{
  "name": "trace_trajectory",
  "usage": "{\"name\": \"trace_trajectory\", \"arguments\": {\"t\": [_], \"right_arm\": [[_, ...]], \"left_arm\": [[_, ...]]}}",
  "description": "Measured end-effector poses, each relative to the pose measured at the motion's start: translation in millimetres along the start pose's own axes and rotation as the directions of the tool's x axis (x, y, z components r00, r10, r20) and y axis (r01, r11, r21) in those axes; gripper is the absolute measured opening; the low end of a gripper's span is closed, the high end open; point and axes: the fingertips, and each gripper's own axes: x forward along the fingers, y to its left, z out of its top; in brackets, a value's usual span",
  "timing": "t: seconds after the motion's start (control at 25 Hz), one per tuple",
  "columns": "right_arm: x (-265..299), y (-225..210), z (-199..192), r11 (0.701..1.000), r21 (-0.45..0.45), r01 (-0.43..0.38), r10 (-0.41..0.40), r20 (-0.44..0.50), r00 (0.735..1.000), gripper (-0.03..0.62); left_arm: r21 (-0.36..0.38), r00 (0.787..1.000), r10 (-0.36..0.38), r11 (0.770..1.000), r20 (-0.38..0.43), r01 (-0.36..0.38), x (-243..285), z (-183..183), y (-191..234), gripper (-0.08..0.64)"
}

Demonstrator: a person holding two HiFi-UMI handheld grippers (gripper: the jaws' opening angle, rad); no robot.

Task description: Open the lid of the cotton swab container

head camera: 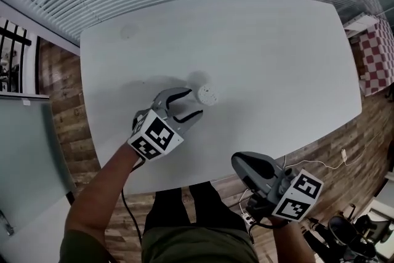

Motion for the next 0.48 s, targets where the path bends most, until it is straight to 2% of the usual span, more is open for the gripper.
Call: {"name": "trace_trajectory", "arguments": {"t": [0.28, 0.48], "right_arm": [[2.0, -8.2, -8.6, 0.999, 0.026, 0.018, -0.018, 0.001, 1.000, 0.009], [1.6, -10.4, -12.4, 0.999, 0.038, 0.027, -0.027, -0.001, 1.000, 0.009]], "left_arm": [[0.101, 0.997, -0.069, 0.992, -0.033, 0.072, 17.0, 1.4, 1.3, 0.247], [0.174, 0.992, -0.112, 0.977, -0.062, 0.121, 26.9, 2.9, -1.7, 0.247]]}}
